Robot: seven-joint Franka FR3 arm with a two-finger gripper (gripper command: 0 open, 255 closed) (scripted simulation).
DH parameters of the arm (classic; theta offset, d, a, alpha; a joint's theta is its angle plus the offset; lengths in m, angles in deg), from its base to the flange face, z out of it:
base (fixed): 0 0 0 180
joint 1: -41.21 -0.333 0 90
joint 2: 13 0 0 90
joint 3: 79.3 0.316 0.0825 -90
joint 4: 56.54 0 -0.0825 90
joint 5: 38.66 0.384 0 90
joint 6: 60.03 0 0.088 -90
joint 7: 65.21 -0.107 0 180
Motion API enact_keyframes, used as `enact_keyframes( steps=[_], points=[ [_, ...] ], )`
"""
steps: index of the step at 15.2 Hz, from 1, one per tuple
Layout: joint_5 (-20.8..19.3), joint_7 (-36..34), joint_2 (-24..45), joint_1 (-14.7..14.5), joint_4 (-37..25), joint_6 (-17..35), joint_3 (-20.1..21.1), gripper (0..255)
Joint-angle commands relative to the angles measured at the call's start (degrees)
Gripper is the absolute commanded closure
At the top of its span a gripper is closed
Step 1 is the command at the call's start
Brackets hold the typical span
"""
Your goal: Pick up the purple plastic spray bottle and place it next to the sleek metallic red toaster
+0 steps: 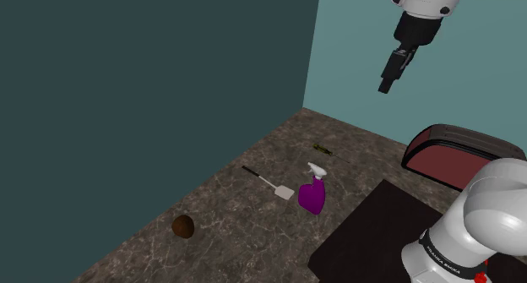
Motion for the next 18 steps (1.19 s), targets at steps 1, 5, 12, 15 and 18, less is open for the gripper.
enact_keyframes(
  steps=[1,5,12,15,18],
  points=[
    [0.0,0.0,0.0,0.0,0.0,0.0,0.0,0],
    [1.23,-2.29,-0.66,-0.31,7.96,7.63,0.97,0],
    [3.42,-6.22,1.75,-1.08,19.43,22.18,3.1,0],
    [4.35,-7.9,4.48,-1.45,23.27,29.07,4.2,0],
    [5.2,-9.62,8.38,-1.79,26.37,36.39,5.41,0]
  ],
)
